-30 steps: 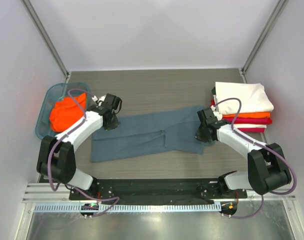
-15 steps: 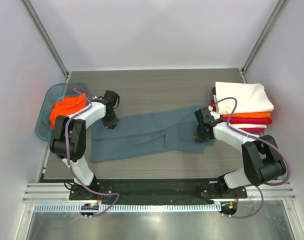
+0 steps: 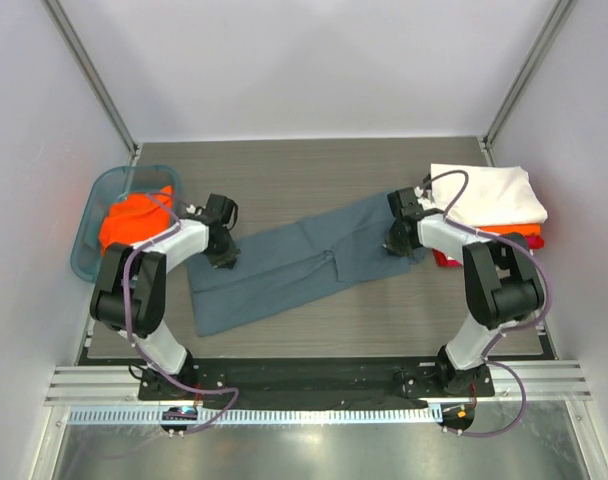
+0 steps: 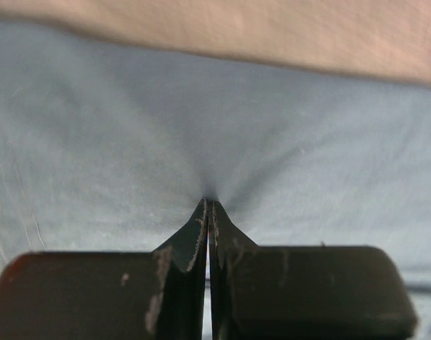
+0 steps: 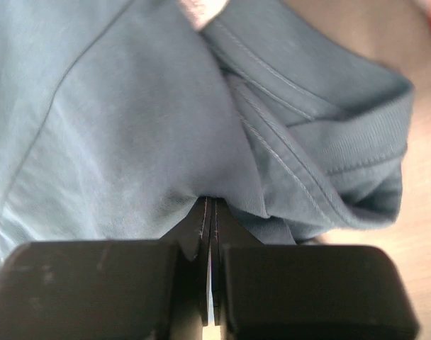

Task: Fold and stack the t-shirts
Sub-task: Fold the tshirt

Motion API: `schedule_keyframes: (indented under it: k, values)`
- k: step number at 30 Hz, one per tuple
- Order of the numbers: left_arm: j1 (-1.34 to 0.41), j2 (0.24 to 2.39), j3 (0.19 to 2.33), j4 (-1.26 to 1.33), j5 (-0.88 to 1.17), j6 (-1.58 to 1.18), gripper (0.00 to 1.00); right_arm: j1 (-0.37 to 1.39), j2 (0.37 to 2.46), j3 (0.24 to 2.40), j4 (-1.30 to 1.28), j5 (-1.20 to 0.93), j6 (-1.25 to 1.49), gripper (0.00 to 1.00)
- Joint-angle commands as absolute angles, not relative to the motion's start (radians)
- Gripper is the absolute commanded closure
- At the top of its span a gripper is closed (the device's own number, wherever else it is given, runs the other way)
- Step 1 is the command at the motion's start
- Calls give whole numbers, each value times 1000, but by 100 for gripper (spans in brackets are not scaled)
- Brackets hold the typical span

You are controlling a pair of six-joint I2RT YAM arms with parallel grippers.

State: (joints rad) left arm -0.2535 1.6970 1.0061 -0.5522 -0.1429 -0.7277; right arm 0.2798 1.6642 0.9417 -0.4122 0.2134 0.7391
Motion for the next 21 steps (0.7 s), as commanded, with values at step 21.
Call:
schedule_keyframes:
  k: [21]
  values:
    - [-1123, 1450, 712, -404, -179, -1380, 100, 282, 2350, 1830, -503, 70, 546, 99]
